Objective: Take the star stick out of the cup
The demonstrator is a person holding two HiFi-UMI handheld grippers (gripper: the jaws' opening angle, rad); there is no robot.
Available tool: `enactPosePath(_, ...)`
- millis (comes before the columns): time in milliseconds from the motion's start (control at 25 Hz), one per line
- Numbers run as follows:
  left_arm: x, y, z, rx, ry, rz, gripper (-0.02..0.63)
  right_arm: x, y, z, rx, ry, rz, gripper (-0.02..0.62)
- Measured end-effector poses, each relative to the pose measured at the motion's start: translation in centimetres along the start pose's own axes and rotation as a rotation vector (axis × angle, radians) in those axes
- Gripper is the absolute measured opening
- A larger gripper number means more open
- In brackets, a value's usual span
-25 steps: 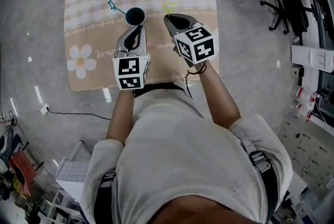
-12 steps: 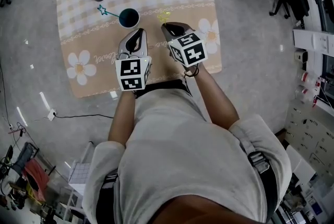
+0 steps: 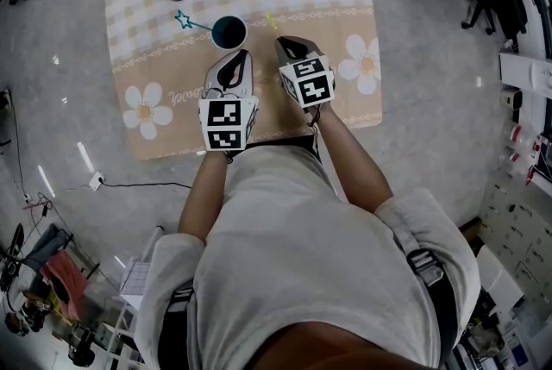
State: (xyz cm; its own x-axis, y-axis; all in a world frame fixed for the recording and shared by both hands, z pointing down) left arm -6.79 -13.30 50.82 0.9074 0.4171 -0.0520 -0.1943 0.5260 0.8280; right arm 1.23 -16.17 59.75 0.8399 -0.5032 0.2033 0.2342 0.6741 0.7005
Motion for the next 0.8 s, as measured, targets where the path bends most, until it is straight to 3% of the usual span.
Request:
enactPosePath(440,-1.8,0.9,-0.1,-0.014,-0.008,-0.012,0.002,1.0,2.2,2.8,-0.08,0.049,0.006,0.018)
enactPosePath(680,-2.3,1.6,-0.5,-0.014,-0.022,-0.059,0.002,1.8,2.7,3.4,-0.092,0.078,-0.003,0.023)
enactPosePath(800,-2.4,2.1,-1.0,-0.013,-0.034,-0.086,0.002,1.4,2.2,3.2,-0.086,0.063,-0.023,0.09)
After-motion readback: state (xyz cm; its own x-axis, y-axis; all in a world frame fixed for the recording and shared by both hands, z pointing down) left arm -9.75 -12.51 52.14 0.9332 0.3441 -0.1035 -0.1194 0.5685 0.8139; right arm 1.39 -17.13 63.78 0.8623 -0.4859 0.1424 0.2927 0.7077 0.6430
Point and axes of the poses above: the fingertips, and each gripper's own axes: z forward along the fingers, x to its right, y out of its underside, the point moved 1 cm from there along -z, backward along the fingers, and after that the axes turned 2 degrees about z, right-handed, at the moved point
